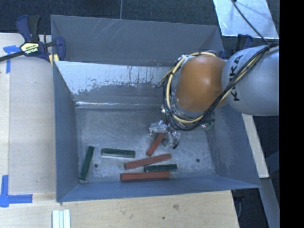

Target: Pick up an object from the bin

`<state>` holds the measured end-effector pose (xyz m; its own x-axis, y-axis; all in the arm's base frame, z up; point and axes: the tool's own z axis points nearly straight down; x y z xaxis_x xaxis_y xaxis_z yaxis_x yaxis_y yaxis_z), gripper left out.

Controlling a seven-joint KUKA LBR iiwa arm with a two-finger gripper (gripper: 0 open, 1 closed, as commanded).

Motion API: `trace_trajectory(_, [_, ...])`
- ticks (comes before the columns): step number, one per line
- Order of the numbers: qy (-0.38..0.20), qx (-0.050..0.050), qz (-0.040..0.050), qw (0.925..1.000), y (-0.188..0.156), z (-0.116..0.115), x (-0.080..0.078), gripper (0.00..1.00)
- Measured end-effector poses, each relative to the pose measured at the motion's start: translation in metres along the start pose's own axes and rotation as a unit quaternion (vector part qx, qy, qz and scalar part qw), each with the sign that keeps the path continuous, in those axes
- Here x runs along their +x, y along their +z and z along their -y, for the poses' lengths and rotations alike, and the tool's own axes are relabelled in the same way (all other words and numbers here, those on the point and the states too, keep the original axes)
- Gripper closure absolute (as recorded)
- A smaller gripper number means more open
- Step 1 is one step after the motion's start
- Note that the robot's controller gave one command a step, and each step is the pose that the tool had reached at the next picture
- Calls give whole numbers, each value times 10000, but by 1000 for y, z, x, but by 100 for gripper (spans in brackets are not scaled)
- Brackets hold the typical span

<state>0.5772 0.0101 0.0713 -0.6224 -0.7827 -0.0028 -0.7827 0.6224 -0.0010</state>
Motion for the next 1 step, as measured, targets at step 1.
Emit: trace_trajectory(1, [-614,40,19,9981,-147,0,16,100])
